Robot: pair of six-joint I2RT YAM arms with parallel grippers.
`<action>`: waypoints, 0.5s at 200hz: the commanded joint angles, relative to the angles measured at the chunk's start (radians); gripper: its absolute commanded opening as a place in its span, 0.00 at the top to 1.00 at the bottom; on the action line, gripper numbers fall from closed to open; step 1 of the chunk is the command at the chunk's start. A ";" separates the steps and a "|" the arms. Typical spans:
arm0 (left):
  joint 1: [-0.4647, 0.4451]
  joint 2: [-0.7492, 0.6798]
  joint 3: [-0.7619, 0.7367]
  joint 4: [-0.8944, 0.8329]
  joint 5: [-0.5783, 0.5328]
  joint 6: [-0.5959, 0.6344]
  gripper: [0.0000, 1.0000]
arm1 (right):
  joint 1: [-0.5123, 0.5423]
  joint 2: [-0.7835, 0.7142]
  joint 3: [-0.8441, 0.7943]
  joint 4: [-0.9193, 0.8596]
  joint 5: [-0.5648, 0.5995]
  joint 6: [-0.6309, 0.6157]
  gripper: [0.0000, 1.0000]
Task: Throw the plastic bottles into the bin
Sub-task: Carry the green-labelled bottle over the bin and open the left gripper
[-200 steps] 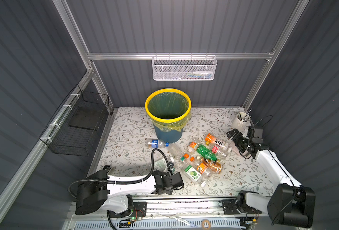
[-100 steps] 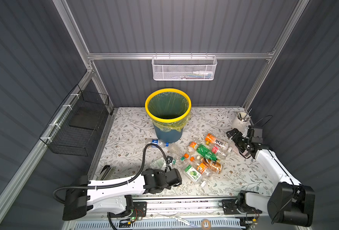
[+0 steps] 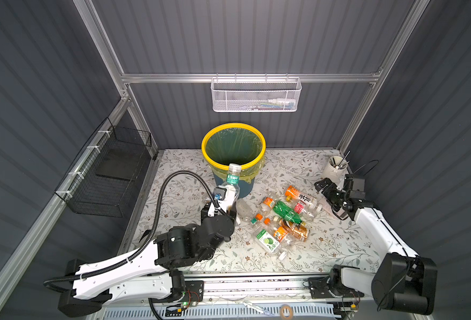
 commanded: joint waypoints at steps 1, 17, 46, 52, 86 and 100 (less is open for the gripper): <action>0.008 0.023 0.045 0.293 -0.107 0.328 0.42 | 0.001 -0.013 0.016 0.004 -0.003 -0.009 0.01; 0.099 0.070 0.099 0.362 -0.013 0.402 0.41 | 0.001 -0.027 0.014 0.007 -0.002 -0.006 0.01; 0.458 0.279 0.332 0.228 0.427 0.291 0.41 | 0.001 -0.039 0.014 0.014 -0.015 -0.009 0.01; 0.502 0.345 0.420 0.191 0.476 0.289 0.41 | 0.001 -0.039 0.015 0.012 -0.022 -0.010 0.01; 0.598 0.723 0.939 -0.207 0.599 0.214 0.18 | 0.001 -0.054 0.014 -0.001 -0.038 -0.028 0.01; 0.598 0.736 0.986 -0.261 0.592 0.189 0.01 | -0.001 -0.071 0.013 -0.021 -0.022 -0.045 0.01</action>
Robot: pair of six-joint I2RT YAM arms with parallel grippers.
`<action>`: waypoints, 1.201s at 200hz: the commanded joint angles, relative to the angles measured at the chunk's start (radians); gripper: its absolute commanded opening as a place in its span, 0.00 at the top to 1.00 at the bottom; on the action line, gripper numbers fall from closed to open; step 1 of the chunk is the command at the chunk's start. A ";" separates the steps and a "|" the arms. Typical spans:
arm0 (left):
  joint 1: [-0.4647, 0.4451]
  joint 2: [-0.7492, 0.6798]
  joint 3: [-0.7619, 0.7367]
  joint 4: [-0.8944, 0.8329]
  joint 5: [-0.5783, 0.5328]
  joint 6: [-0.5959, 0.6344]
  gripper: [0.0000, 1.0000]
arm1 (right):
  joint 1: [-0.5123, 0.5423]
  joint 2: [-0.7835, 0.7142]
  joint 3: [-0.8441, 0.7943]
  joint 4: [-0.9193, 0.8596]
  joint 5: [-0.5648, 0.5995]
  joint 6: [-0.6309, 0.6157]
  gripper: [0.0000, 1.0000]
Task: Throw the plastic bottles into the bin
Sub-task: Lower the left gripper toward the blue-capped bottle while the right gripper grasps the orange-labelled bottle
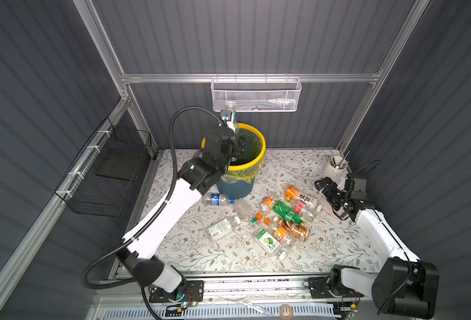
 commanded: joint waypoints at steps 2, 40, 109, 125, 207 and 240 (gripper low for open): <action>0.003 0.039 0.098 -0.257 0.113 -0.051 0.00 | 0.000 -0.038 0.012 -0.021 0.004 -0.038 0.01; 0.003 -0.204 -0.199 -0.074 0.010 -0.063 0.00 | -0.006 -0.041 -0.009 -0.018 0.020 -0.038 0.01; 0.003 -0.467 -0.578 0.036 -0.173 -0.102 0.01 | -0.001 0.001 0.004 -0.045 0.026 0.038 0.01; 0.003 -0.476 -0.617 -0.020 -0.213 -0.130 0.01 | 0.012 0.005 0.003 -0.049 0.027 0.024 0.01; 0.027 -0.568 -0.833 -0.184 -0.255 -0.406 0.01 | 0.143 -0.005 0.000 -0.205 0.075 -0.082 0.01; 0.061 -0.560 -0.901 -0.204 -0.197 -0.459 0.01 | 0.207 -0.046 -0.006 -0.255 0.117 -0.124 0.01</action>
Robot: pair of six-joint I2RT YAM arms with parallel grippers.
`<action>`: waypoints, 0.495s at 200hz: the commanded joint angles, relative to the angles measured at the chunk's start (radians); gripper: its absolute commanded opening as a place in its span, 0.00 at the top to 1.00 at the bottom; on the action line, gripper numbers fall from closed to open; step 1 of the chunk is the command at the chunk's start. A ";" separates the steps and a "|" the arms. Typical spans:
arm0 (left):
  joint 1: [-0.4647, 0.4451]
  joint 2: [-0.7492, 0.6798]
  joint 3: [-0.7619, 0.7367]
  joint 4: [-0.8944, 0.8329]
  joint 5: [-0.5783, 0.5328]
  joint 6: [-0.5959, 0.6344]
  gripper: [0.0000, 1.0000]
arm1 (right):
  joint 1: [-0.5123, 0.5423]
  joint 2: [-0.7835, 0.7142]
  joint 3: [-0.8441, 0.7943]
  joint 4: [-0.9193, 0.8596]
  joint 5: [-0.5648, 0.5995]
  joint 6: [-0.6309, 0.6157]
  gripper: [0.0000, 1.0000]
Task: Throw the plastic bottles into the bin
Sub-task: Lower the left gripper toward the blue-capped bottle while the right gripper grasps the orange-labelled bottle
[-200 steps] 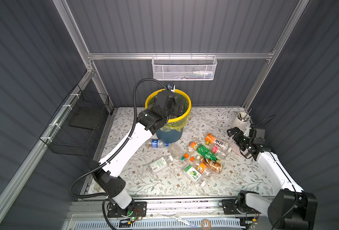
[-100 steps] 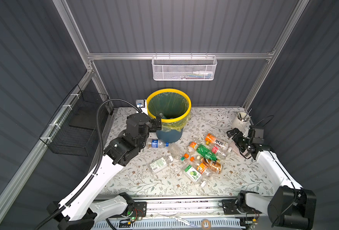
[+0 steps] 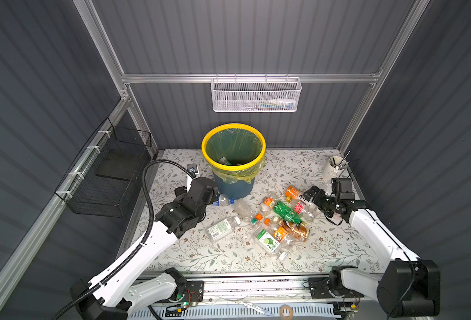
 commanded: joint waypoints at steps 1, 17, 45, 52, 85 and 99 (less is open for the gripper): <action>0.024 0.002 -0.045 -0.041 0.038 -0.084 0.00 | 0.033 -0.035 -0.007 -0.071 0.052 -0.057 0.01; 0.034 0.002 -0.081 -0.033 0.068 -0.096 0.01 | 0.033 -0.022 0.003 -0.076 0.106 -0.105 0.01; 0.047 0.007 -0.140 -0.020 0.116 -0.105 0.00 | 0.033 0.062 0.081 -0.084 0.168 -0.297 0.01; 0.047 0.007 -0.150 -0.018 0.128 -0.104 0.01 | 0.033 0.097 0.122 -0.113 0.173 -0.354 0.01; 0.048 -0.003 -0.193 0.001 0.159 -0.117 0.01 | 0.033 0.249 0.238 -0.185 0.182 -0.560 0.01; 0.050 -0.006 -0.201 0.006 0.162 -0.115 0.01 | 0.035 0.298 0.264 -0.200 0.165 -0.616 0.01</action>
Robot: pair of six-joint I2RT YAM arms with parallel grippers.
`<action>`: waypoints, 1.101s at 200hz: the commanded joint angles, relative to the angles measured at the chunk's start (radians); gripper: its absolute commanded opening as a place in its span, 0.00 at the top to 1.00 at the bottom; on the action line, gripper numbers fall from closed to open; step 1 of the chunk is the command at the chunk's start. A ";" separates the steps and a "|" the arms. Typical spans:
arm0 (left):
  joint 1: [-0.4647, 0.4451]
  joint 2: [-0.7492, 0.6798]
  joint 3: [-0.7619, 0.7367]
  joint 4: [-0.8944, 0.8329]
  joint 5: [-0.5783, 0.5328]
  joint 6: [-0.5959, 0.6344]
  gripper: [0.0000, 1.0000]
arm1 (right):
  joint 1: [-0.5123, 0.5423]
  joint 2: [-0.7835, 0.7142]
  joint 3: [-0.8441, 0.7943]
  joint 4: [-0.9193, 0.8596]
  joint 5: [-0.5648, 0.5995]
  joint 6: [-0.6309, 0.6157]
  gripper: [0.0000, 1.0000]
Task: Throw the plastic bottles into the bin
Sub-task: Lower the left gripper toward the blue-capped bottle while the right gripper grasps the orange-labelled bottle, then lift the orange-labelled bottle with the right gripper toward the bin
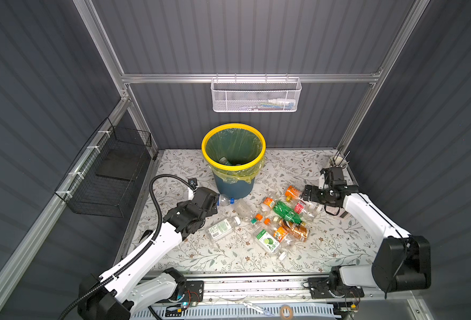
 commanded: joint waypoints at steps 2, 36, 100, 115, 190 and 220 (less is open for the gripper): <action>0.009 -0.012 -0.017 0.009 0.029 -0.022 0.00 | 0.006 0.071 0.050 -0.078 0.008 -0.199 0.01; 0.009 0.009 -0.011 0.004 0.035 -0.008 0.01 | 0.017 0.172 0.105 -0.101 0.029 -0.294 0.02; 0.011 0.032 -0.008 0.006 0.036 -0.004 0.00 | 0.030 0.345 0.225 -0.131 0.061 -0.343 0.08; 0.011 0.031 -0.011 0.003 0.033 -0.004 0.01 | 0.030 0.376 0.250 -0.136 0.056 -0.347 0.10; 0.012 0.019 -0.024 -0.012 0.018 -0.023 0.00 | 0.030 0.497 0.340 -0.179 -0.010 -0.329 0.23; 0.013 0.022 -0.035 -0.016 0.023 -0.026 0.01 | 0.018 0.516 0.359 -0.157 -0.078 -0.291 0.32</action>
